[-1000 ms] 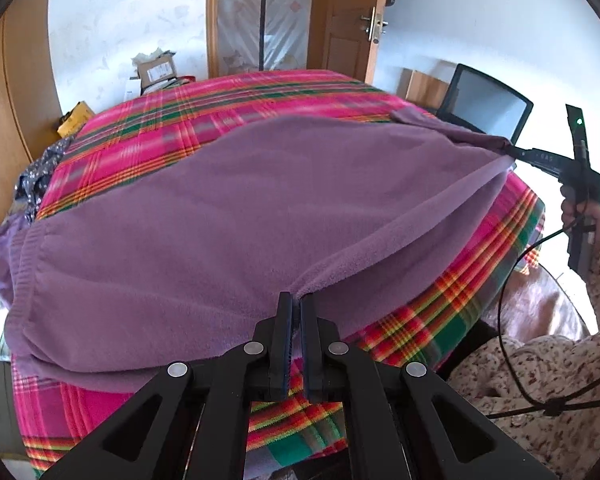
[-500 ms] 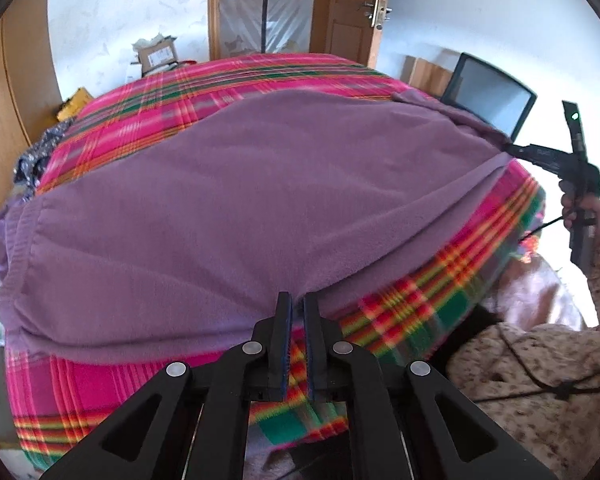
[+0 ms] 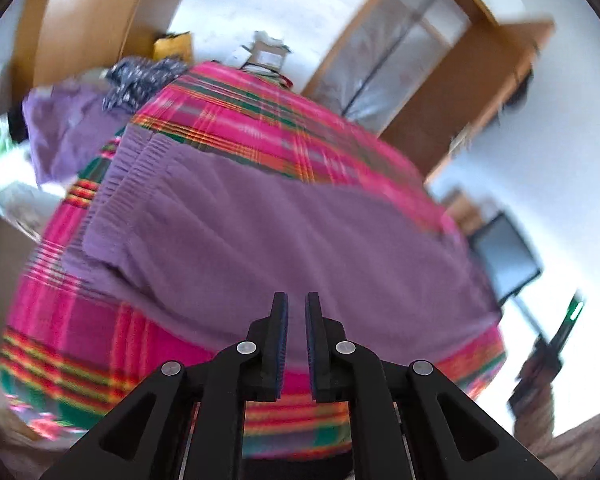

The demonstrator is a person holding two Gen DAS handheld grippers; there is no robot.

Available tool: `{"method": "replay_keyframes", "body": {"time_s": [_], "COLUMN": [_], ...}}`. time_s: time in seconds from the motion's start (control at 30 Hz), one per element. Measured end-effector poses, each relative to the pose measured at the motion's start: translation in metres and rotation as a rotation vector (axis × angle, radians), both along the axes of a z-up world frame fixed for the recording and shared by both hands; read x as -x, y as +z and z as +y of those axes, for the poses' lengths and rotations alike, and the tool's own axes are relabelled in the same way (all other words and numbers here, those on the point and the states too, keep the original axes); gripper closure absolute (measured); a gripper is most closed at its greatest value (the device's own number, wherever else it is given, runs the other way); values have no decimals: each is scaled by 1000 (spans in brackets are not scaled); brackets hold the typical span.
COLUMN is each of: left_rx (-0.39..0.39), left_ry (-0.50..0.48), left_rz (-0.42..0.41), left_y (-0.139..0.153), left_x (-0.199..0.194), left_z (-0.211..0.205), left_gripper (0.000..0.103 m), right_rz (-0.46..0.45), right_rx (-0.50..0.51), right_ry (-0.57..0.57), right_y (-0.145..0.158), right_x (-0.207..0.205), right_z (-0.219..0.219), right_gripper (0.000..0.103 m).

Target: Fold clothes

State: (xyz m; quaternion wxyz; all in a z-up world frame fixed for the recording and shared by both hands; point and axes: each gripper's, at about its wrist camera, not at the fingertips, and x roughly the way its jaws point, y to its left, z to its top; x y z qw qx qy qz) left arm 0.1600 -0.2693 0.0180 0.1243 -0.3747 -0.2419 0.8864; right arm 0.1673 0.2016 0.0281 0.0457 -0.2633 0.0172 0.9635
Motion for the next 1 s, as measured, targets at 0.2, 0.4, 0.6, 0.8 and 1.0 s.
{"method": "replay_keyframes", "body": {"time_s": [0.2, 0.4, 0.6, 0.8, 1.0], "left_rx": [22, 104, 97, 96, 132], "left_ry": [7, 82, 96, 151, 215], "left_rz": [-34, -125, -155, -190, -247], "left_y": [-12, -27, -36, -32, -26], "left_x": [22, 19, 11, 7, 2], "left_z": [11, 3, -1, -4, -2], "left_gripper": [94, 94, 94, 94, 94], "right_rz": [-111, -184, -227, -235, -241], "right_rx": [27, 24, 57, 55, 71], "right_ry": [229, 291, 256, 269, 277], "right_y": [-18, -42, -56, -56, -50], "right_x": [23, 23, 19, 14, 12], "right_z": [-48, -67, -48, -39, -23], "right_gripper": [86, 86, 86, 86, 86]}}
